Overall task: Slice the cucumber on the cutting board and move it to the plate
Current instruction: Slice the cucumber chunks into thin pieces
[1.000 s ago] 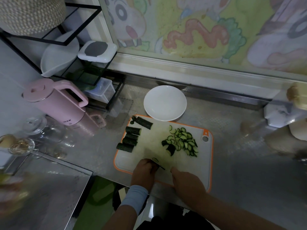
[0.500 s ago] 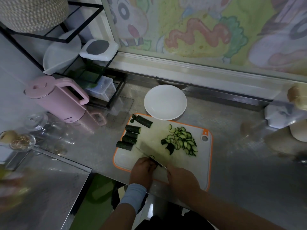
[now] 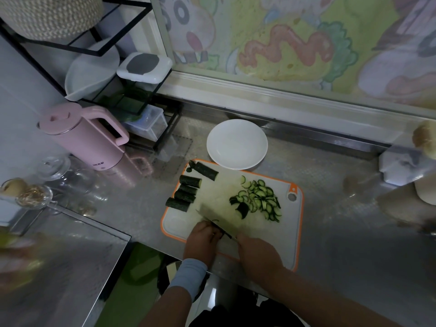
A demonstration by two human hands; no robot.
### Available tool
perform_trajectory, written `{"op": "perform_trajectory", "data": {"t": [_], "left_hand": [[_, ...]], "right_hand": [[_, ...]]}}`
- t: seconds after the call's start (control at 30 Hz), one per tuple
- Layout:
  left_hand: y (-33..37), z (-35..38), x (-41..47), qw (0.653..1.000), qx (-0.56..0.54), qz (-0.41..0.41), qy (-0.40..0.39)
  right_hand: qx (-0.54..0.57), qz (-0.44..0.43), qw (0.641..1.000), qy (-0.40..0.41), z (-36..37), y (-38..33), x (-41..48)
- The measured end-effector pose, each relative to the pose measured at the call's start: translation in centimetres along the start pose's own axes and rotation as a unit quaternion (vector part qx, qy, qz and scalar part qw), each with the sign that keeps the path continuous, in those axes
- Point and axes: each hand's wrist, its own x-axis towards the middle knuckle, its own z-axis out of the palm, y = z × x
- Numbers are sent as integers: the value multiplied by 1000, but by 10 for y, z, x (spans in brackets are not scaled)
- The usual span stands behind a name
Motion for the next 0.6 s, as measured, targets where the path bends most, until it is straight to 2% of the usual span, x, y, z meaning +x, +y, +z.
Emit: {"op": "perform_trajectory", "data": {"t": [0.17,0.33,0.43,0.6], "left_hand": [[-1,2,-1,1000,-3,-2,11],[4,-1,-3,999,25,-18,14],[3,-1,-3,999,39,-2,9],[3,-3,-4,999,42,17,11]], "right_hand": [[26,40,999,-12,4,-6,14],[38,6,999,23,-1,-2,4],[-13,4,998,55,-12,1,-8],[20,24,1000,2,-30,0,-23]]}}
